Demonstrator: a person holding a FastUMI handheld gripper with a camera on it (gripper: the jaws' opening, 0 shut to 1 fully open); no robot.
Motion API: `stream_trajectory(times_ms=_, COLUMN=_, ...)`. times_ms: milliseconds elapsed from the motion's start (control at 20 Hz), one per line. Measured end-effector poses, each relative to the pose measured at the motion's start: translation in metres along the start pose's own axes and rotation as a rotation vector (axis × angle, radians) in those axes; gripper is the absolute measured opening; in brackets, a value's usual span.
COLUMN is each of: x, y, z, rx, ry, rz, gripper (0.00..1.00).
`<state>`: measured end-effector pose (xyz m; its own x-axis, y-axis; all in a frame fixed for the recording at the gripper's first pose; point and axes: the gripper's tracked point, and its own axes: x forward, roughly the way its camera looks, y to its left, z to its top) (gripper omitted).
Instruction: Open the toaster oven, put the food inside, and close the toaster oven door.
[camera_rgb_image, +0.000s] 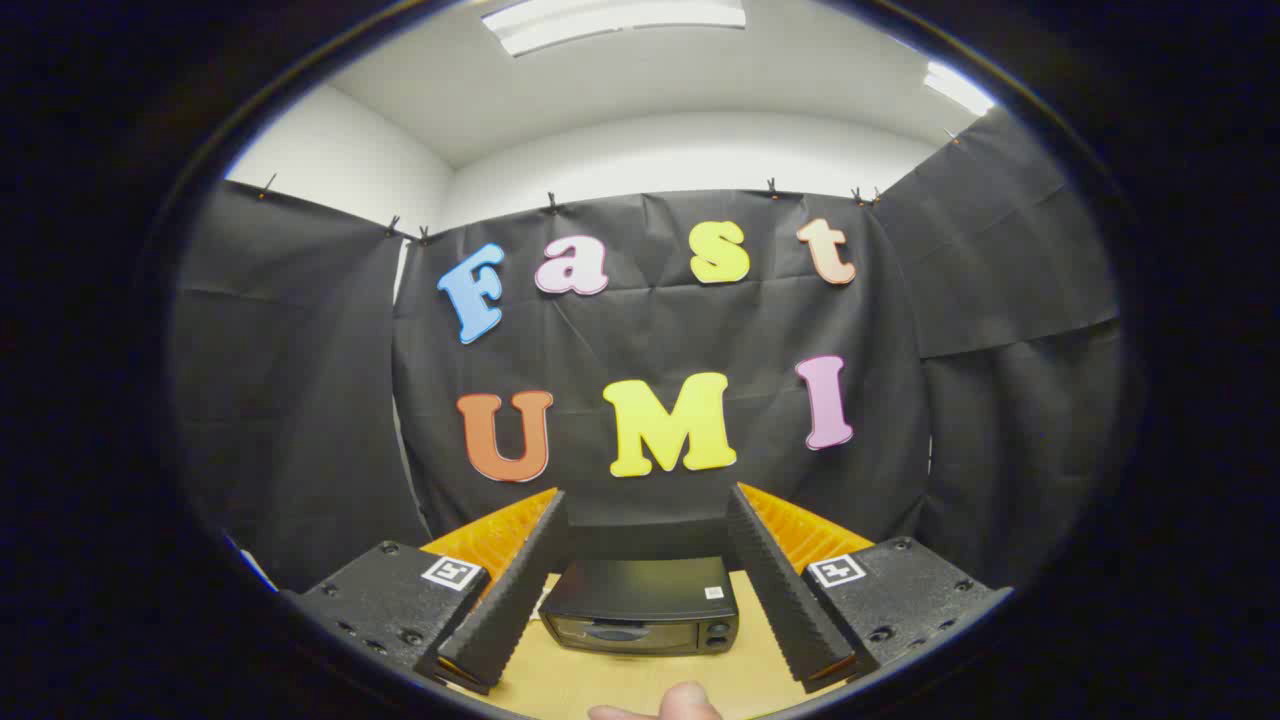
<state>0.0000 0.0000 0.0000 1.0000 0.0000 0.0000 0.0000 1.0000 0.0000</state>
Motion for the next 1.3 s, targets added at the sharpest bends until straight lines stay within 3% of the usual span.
stream_trajectory(times_ms=400, x=0.012, y=-0.010, z=0.010, rx=-0.063, ry=-0.031, rz=-0.019, gripper=1.00)
stream_trajectory(times_ms=1300, x=0.027, y=-0.030, z=-0.007, rx=-0.012, ry=0.040, rz=-0.035, gripper=1.00)
